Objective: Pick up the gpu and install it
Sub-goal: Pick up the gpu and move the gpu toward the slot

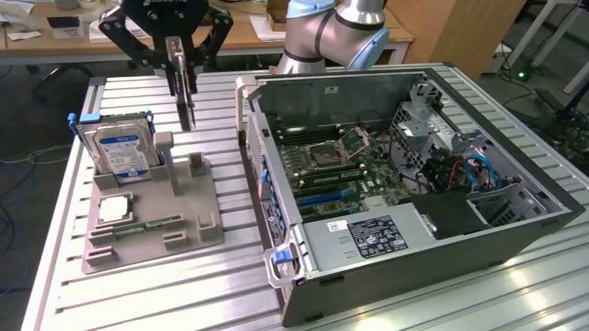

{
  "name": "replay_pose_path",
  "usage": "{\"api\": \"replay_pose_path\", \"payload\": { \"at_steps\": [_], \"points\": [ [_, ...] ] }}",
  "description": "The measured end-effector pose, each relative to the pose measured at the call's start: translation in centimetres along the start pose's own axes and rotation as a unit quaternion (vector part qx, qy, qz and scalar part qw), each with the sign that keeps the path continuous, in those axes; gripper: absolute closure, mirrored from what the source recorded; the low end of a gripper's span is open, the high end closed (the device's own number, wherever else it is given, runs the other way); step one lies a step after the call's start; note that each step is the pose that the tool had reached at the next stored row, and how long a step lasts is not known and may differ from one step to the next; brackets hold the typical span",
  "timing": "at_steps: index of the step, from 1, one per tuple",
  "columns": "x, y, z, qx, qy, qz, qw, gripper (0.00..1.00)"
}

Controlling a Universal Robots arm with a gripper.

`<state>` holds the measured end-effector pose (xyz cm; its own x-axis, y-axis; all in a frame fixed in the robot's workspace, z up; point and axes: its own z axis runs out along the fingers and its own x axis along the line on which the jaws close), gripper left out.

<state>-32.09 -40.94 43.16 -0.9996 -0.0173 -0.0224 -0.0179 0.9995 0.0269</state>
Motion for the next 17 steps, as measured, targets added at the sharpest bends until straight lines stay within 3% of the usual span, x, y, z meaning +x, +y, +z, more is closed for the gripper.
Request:
{"api": "replay_pose_path", "payload": {
  "at_steps": [17],
  "points": [
    [0.0,0.04,-1.55,0.0,0.0,0.0,1.0,0.72]
  ]
}}
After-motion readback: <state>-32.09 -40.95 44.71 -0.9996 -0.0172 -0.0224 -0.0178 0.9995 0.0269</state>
